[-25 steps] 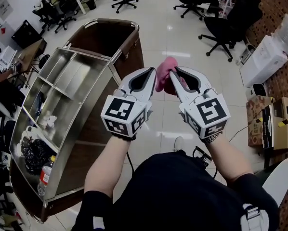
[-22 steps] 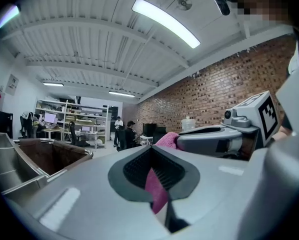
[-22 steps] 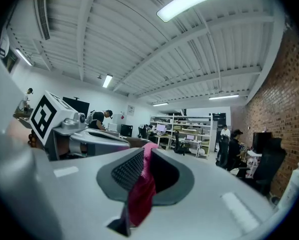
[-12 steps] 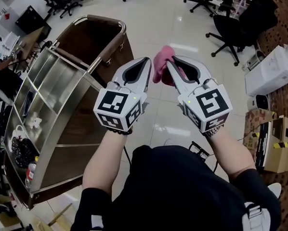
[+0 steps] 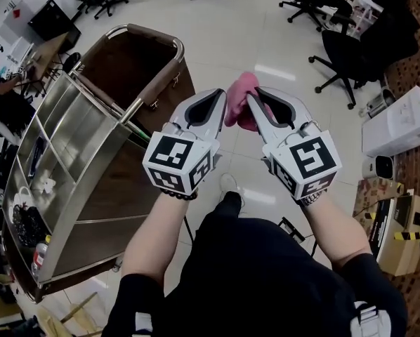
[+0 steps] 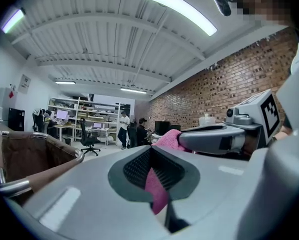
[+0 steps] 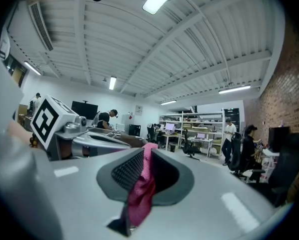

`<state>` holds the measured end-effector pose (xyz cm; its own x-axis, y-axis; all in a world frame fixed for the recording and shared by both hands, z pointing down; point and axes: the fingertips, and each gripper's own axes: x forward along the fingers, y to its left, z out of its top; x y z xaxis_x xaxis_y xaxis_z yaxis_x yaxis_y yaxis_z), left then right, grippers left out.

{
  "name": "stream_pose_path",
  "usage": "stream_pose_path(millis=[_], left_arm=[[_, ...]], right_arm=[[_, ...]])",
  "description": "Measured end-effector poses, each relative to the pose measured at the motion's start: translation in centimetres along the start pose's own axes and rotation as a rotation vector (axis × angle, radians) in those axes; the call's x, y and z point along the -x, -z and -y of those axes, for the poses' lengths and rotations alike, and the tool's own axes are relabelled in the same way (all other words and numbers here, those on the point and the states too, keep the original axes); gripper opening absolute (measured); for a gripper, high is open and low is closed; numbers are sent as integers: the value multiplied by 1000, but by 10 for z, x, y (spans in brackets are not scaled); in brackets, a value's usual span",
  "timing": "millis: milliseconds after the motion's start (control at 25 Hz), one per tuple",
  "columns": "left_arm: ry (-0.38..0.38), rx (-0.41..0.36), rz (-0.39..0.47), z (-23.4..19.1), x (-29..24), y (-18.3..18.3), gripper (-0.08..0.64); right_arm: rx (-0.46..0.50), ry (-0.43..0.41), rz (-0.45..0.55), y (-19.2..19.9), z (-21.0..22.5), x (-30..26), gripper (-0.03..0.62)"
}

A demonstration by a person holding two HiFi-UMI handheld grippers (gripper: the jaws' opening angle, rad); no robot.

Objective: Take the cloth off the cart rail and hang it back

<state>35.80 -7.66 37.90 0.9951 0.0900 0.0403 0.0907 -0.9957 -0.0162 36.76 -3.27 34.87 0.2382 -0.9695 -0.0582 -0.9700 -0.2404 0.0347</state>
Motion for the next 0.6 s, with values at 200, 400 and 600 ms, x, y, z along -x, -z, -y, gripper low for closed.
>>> stream_pose_path(millis=[200, 400, 600], left_arm=[[-37, 0, 12, -27, -24, -8, -3], [-75, 4, 40, -67, -45, -27, -3], [-101, 6, 66, -98, -65, -39, -3]], right_arm=[[5, -30, 10, -2, 23, -31, 40], [10, -63, 13, -9, 49, -82, 41], [19, -98, 15, -12, 73, -129, 41]])
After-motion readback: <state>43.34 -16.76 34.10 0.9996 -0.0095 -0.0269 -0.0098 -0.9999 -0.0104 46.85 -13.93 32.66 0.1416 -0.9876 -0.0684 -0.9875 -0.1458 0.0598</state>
